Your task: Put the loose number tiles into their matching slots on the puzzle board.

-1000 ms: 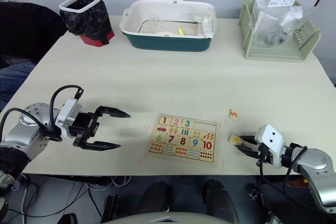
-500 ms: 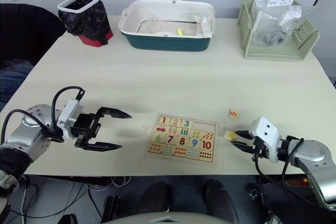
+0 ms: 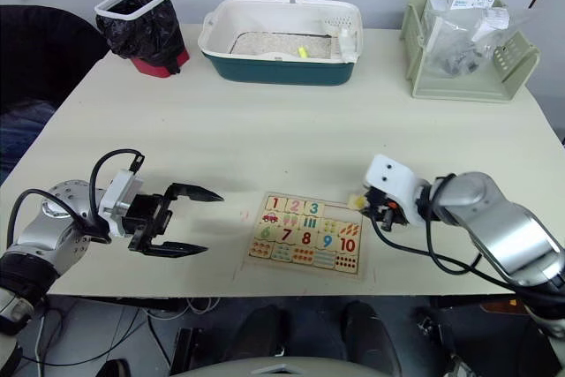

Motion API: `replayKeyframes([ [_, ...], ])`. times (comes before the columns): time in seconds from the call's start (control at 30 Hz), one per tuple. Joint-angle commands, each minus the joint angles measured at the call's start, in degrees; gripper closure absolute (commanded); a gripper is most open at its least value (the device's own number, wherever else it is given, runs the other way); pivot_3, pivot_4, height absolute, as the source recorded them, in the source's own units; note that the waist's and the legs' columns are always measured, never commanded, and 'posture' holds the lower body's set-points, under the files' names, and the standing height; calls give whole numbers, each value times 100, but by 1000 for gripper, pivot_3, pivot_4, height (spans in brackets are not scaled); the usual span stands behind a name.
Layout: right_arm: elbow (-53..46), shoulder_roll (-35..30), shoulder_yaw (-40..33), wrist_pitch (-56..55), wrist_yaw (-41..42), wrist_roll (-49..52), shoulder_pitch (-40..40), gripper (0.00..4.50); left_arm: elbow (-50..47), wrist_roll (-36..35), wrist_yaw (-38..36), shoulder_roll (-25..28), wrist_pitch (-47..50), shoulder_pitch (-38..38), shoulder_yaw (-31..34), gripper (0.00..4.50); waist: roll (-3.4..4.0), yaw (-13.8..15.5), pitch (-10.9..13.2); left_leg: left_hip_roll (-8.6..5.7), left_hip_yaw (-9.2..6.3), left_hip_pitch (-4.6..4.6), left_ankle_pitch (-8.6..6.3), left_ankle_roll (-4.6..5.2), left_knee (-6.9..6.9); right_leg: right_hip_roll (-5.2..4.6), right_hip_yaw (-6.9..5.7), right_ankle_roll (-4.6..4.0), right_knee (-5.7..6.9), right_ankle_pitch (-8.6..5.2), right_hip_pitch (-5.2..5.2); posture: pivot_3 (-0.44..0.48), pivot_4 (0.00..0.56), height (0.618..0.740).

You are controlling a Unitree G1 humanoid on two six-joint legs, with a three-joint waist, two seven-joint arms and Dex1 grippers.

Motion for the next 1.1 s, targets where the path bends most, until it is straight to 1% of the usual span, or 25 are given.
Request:
replayKeyframes([
  [0.03,-55,83,312,520,-50,53,-428,3666,-108,-16,-172,8,-20,6,196,0,-1,9,-1,0,-4,-11,0,0,1,-1,-4,0,-2,0,-7,0,150,740],
  [0.13,72,333,631,941,-143,75,-911,3666,-129,-5,-172,-11,-20,63,253,0,-1,-5,-1,-4,-6,-50,0,0,6,-6,-9,1,-2,2,-38,0,150,740],
  [0.2,193,538,790,1234,-219,109,-1185,3666,-154,1,-172,-16,-21,106,282,0,-3,-17,-2,-4,-6,-50,0,0,6,-6,-9,1,-2,3,-39,0,150,740],
  [0.4,444,834,1140,1830,-367,217,-1650,3666,-247,14,-172,20,-3,250,391,0,-3,-13,-2,-2,-9,-50,0,0,6,-5,-14,0,0,2,-40,0,150,740],
  [0.67,590,961,1449,2058,-476,335,-1924,3666,-275,51,-172,14,24,347,482,0,-3,-22,-2,-2,-9,-50,0,0,6,-5,-14,0,0,2,-40,0,150,740],
  [1.1,588,981,1712,1855,-520,404,-2015,3666,-183,79,-172,55,-7,335,477,0,-3,-28,-3,-2,-10,-50,0,0,6,-4,-16,0,1,2,-41,0,150,740],
])
